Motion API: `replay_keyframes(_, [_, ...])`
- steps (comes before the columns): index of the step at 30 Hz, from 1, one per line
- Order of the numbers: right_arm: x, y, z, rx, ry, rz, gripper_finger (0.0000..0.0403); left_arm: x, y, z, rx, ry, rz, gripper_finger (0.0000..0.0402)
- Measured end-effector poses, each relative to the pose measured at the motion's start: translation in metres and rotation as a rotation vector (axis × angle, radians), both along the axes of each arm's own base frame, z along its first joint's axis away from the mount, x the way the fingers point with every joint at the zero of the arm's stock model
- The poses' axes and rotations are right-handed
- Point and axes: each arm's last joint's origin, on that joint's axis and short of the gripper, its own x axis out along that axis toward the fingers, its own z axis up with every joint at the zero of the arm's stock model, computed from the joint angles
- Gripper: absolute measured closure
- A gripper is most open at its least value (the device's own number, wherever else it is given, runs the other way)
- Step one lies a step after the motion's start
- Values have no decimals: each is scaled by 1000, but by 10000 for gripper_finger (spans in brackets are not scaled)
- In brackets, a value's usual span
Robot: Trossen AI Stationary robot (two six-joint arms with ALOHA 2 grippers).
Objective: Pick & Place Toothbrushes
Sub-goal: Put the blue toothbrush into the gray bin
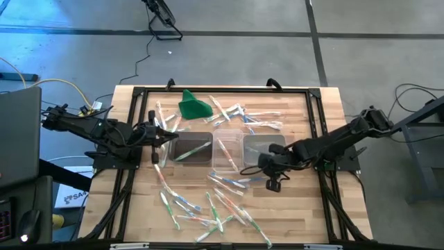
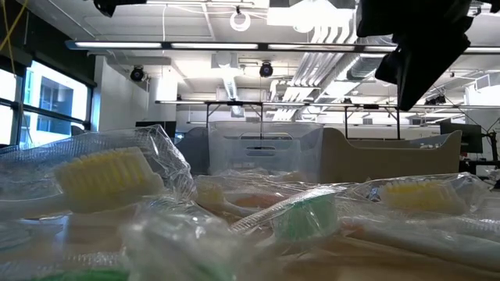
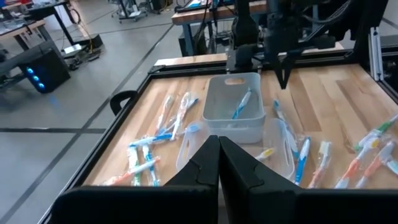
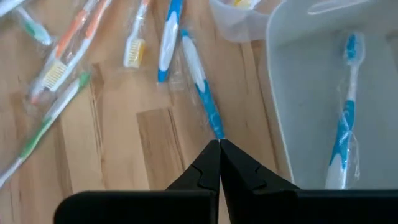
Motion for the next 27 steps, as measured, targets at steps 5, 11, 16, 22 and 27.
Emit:
replay_keyframes(5, [-1,4,-1,-34,-9,-23,377,0,0,-1,5,8,0,401])
replay_keyframes(11, [1,4,-6,-69,-1,-19,317,0,0,-1,6,8,4,401])
replay_keyframes(16, [4,9,-15,-88,36,60,287,0,0,-1,6,8,6,401])
replay_keyframes(22, [10,12,-33,-112,102,72,291,0,0,-1,9,15,6,401])
replay_keyframes(27, [14,14,-46,-128,151,69,298,0,0,-1,9,16,6,401])
